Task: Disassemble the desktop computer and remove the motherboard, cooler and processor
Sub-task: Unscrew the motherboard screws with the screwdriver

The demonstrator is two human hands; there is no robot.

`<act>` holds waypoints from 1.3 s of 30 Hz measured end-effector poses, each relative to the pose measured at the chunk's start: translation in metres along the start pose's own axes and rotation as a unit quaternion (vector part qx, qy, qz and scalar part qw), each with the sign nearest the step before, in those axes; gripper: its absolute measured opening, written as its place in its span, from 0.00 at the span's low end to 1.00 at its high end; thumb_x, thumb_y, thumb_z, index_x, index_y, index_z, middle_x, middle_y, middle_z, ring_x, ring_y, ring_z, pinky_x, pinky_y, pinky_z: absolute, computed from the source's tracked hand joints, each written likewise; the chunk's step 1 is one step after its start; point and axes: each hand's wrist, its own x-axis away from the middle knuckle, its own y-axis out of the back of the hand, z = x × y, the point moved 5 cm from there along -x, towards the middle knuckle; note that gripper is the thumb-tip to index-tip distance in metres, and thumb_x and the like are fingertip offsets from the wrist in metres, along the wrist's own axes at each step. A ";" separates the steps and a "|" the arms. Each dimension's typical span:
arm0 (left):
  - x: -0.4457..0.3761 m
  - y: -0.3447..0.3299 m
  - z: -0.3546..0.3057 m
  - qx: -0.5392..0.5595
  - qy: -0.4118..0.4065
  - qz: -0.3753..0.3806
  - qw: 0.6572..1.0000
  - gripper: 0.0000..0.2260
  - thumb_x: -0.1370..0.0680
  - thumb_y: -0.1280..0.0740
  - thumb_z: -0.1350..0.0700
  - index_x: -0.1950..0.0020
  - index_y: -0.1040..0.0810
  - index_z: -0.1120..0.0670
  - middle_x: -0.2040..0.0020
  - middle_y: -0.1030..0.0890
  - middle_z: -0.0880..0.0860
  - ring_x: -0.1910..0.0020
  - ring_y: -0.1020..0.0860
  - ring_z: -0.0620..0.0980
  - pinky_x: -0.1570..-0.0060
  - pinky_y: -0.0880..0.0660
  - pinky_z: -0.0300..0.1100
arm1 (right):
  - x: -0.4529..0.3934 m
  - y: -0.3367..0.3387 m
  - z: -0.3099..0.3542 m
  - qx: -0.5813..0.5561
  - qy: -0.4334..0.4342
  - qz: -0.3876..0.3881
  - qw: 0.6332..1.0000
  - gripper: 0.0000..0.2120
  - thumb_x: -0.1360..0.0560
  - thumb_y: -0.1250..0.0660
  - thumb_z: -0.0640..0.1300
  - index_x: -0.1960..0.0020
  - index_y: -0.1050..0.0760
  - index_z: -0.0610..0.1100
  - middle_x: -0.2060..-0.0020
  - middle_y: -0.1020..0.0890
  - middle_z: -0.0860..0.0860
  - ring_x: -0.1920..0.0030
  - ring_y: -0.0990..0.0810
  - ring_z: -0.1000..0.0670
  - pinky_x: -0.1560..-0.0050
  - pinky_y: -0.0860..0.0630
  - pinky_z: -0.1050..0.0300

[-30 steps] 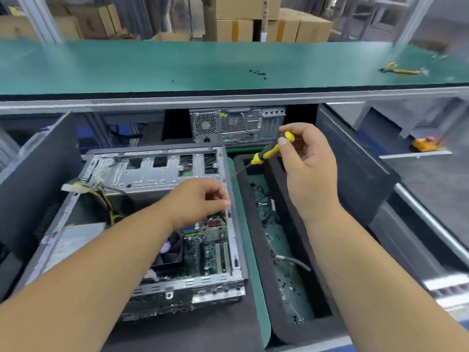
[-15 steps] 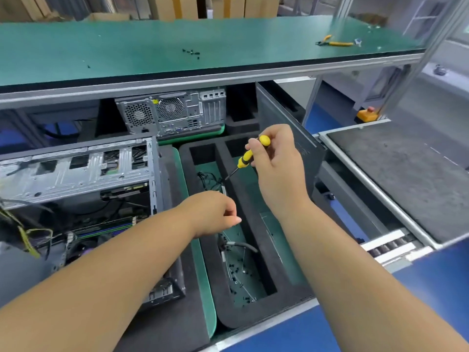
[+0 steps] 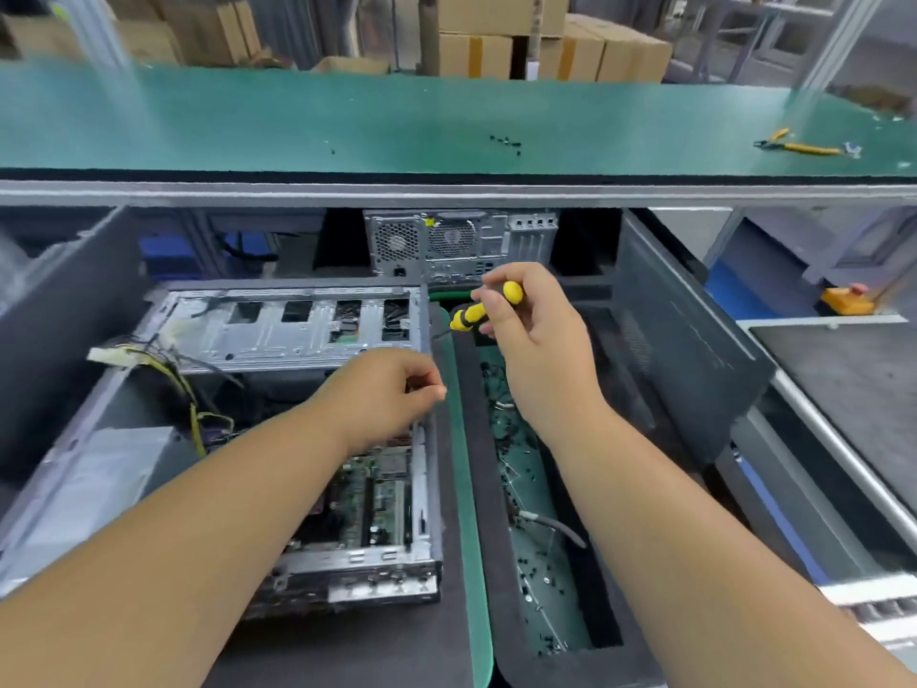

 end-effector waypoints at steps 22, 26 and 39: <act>0.074 0.095 0.191 -0.138 0.221 0.093 0.961 0.12 0.22 0.39 0.57 0.43 0.19 0.48 0.43 0.19 0.48 0.46 0.23 0.49 0.48 0.29 0.38 | 0.009 -0.202 -0.002 0.109 -0.046 0.239 0.964 0.09 0.22 0.32 0.44 0.47 0.28 0.57 0.55 0.25 0.58 0.58 0.23 0.56 0.55 0.24 0.57; 0.065 0.089 0.191 -0.190 0.220 0.208 0.934 0.16 0.18 0.44 0.57 0.35 0.22 0.55 0.36 0.22 0.55 0.38 0.25 0.54 0.38 0.29 0.46 | 0.016 -0.219 -0.011 0.167 -0.050 0.255 0.951 0.10 0.22 0.33 0.44 0.45 0.28 0.56 0.53 0.24 0.58 0.56 0.23 0.54 0.54 0.23 0.54; 0.054 0.088 0.200 -0.204 0.208 0.321 0.901 0.11 0.18 0.47 0.58 0.46 0.25 0.58 0.49 0.25 0.57 0.61 0.28 0.49 0.64 0.35 0.41 | 0.021 -0.271 -0.020 0.297 -0.016 0.311 0.903 0.15 0.21 0.36 0.38 0.36 0.25 0.50 0.43 0.20 0.51 0.47 0.23 0.48 0.50 0.29 0.58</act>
